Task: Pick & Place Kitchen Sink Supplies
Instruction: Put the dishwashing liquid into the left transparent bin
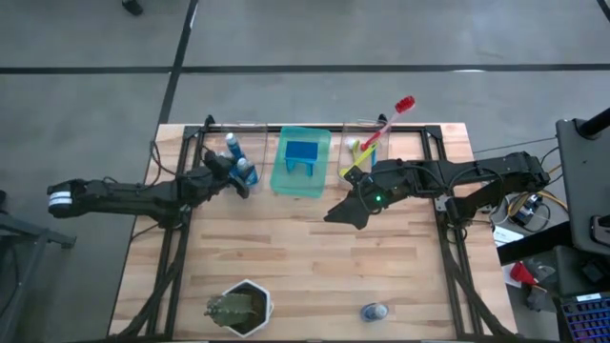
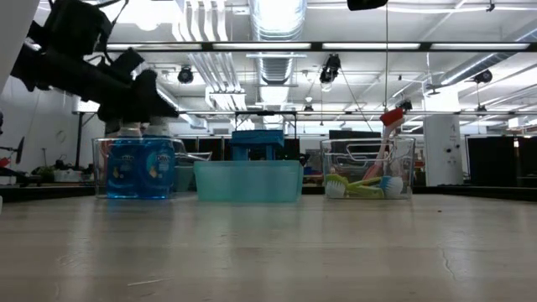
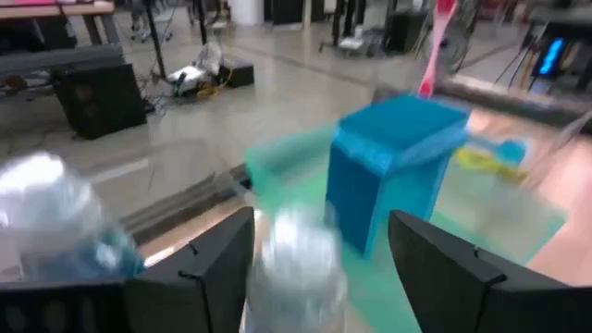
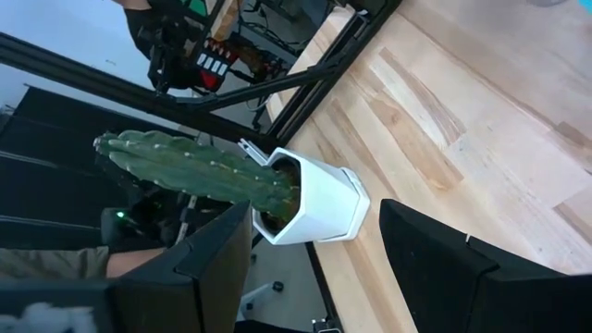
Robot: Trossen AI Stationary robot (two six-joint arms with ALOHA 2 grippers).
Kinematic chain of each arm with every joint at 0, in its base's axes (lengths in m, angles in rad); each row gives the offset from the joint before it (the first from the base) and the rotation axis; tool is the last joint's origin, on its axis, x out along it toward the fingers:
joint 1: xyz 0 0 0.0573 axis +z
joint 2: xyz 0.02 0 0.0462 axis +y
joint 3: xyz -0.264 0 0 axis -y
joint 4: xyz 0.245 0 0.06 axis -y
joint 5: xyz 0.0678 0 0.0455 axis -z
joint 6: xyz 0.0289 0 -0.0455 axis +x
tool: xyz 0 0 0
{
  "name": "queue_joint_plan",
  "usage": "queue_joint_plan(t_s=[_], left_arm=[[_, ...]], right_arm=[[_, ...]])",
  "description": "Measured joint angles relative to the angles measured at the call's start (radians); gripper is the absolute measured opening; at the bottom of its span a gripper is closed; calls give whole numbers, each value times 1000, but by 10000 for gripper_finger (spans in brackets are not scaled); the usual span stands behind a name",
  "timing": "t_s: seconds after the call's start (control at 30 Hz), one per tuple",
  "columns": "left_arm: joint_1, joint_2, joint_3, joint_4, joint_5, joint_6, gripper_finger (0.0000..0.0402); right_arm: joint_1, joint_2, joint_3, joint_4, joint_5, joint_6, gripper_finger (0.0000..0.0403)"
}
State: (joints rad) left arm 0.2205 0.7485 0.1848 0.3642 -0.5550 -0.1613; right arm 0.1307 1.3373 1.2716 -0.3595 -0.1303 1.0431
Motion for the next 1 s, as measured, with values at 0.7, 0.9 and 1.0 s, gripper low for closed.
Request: queue_joint_plan(t_s=[0.7,0.9,1.0], left_arm=[[-1,-143,340,-209,188,-47,239],[-1,-141,520,-295,400,-146,239],[-1,-135,593,-296,455,-210,239]], right_arm=[[41,0,0,-139,-57,-53,233],[150,1,0,-334,-65,-136,232],[175,14,-3,-415,-32,-105,232]])
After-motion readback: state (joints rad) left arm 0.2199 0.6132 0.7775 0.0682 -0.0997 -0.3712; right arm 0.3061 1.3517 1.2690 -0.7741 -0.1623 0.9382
